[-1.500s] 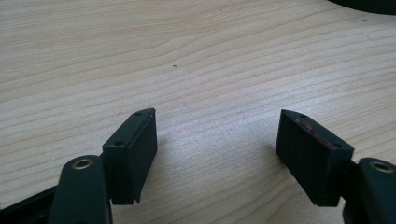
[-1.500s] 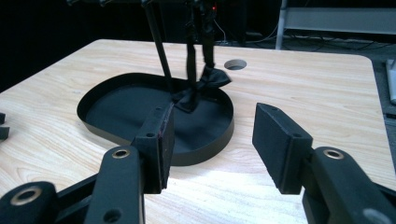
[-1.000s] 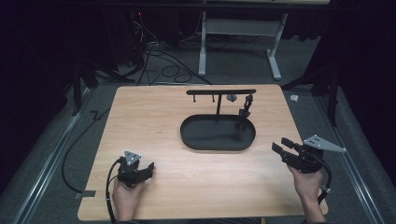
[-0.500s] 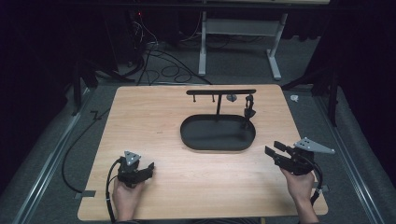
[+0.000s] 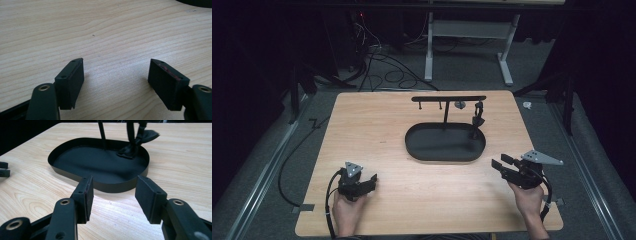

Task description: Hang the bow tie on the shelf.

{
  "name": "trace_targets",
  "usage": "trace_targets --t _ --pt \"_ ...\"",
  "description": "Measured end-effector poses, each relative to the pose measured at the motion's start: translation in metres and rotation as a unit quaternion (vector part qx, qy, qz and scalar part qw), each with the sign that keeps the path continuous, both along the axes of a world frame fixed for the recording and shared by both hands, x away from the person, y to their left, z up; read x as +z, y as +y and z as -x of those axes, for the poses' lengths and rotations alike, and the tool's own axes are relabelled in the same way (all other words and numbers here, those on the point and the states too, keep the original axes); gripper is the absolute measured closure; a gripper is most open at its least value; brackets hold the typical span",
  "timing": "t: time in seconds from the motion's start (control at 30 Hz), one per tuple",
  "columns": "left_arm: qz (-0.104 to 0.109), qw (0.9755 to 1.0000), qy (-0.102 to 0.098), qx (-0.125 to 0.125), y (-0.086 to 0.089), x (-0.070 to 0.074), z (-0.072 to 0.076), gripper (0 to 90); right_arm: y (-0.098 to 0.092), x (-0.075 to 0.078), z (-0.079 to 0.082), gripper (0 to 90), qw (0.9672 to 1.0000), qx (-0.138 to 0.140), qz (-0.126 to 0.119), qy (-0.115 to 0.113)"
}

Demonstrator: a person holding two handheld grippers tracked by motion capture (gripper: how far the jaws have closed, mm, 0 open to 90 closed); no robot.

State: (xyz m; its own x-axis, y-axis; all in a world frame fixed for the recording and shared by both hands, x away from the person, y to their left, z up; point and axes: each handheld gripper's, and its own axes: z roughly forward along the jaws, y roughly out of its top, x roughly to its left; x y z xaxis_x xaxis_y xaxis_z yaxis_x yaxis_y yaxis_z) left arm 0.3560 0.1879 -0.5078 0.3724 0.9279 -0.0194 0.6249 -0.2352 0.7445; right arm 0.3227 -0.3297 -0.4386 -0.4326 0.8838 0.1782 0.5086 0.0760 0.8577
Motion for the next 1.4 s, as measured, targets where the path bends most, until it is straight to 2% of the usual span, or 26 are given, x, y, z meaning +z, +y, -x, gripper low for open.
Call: trace_targets --t 0.23,0.87,1.17,1.4 --pt "0.000 1.0000 0.000 0.000 0.000 0.000 0.000 29.5 0.003 -0.003 -0.003 50.7 1.0000 0.004 0.004 0.002" --pt "0.000 1.0000 0.000 0.000 0.000 0.000 0.000 29.5 0.013 -0.026 -0.013 51.7 0.9992 0.009 0.018 0.035" --pt "-0.001 1.0000 0.000 0.000 0.000 0.000 0.000 29.3 0.020 -0.031 -0.020 52.5 0.9987 0.011 0.031 0.039" --pt "-0.001 1.0000 0.000 0.000 0.000 0.000 0.000 29.3 0.023 -0.040 -0.023 53.3 0.9978 0.014 0.040 0.051"
